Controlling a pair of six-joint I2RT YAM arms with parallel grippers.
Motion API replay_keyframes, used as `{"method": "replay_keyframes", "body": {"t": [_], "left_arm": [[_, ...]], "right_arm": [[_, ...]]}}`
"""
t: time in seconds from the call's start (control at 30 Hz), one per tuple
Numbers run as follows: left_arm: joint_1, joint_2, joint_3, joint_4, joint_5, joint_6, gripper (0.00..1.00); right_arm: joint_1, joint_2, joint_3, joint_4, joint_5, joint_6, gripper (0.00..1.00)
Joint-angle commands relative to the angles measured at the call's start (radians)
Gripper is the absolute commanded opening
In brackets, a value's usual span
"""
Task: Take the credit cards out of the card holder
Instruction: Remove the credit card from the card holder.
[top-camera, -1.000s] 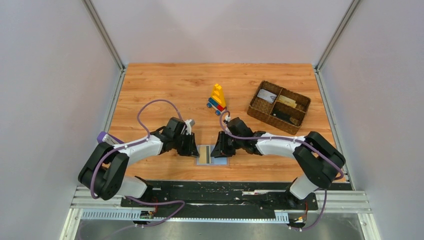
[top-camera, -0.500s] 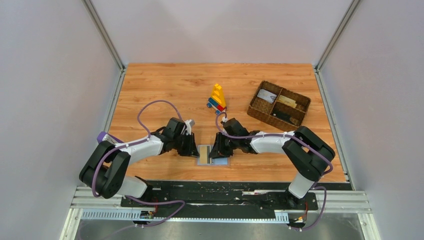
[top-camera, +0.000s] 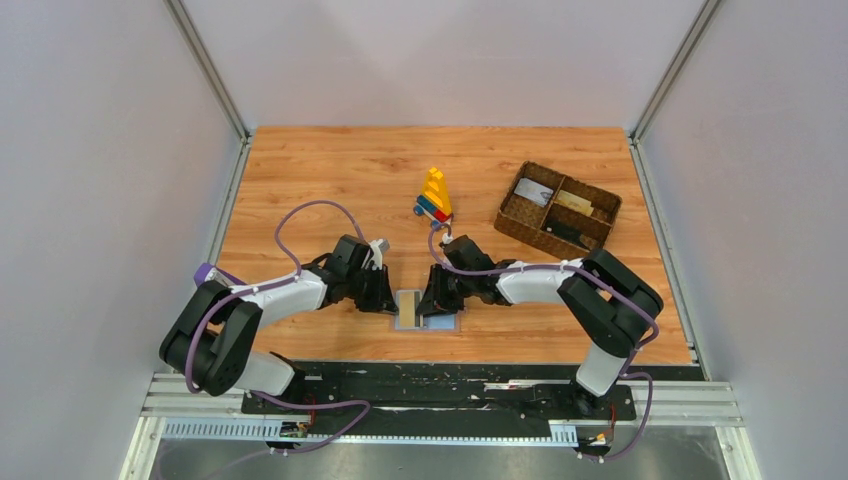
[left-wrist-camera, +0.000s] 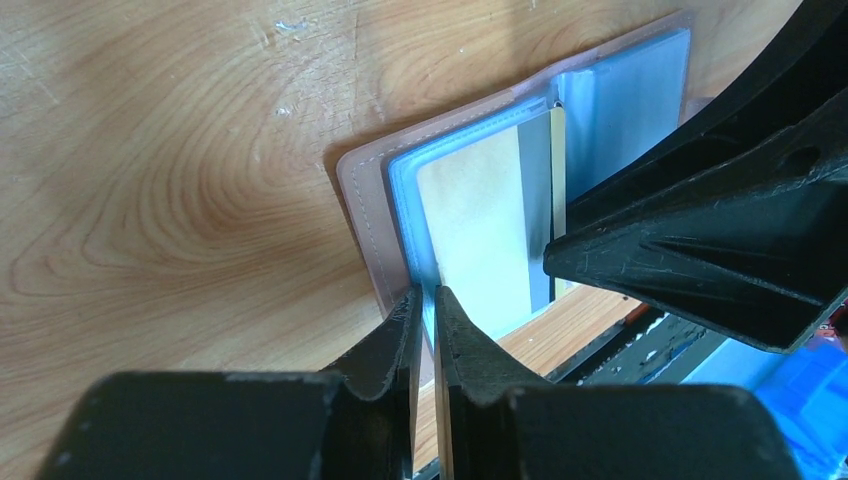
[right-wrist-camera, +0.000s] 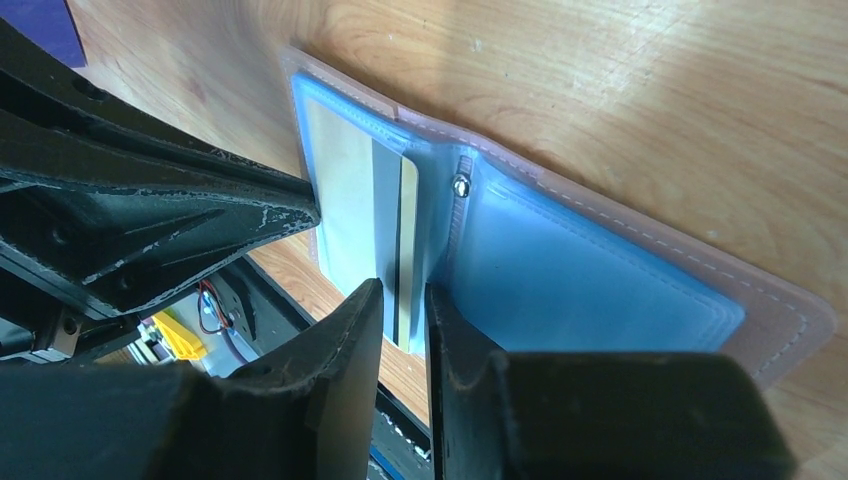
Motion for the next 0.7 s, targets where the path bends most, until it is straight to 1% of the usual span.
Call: {"method": "replay_keyframes", "body": {"t": [0.0,0.1,0.27,0.3,0.67], "left_arm": [[-0.001,0.022,-0.017,0.033,-0.007,-0.005,0.16],[-0.001,0.025,-0.017,0.032,-0.004,-0.005,0.16],[-0.001,0.028,-0.021,0.031,-0.008,-0.003,0.16],[-0.001,0.030,-0.021,0.031,-0.010,-0.003,0.16],[-0.002,0.048,-0.010,0.009,-0.023,-0.006,0.16]], "right_arm": [[0.008,0.023,0.027,0.043,0.000,0.002,0.23],[0.008,0.023,0.024,0.050,-0.002,-0.001,0.20],[0.008,-0.001,0.016,0.060,-0.006,-0.018,0.01],[0.008,-0.009,0.013,0.060,-0.005,-0.021,0.00],[-0.005,-0.040,-0.011,0.051,-0.015,-0.024,0.00]]}}
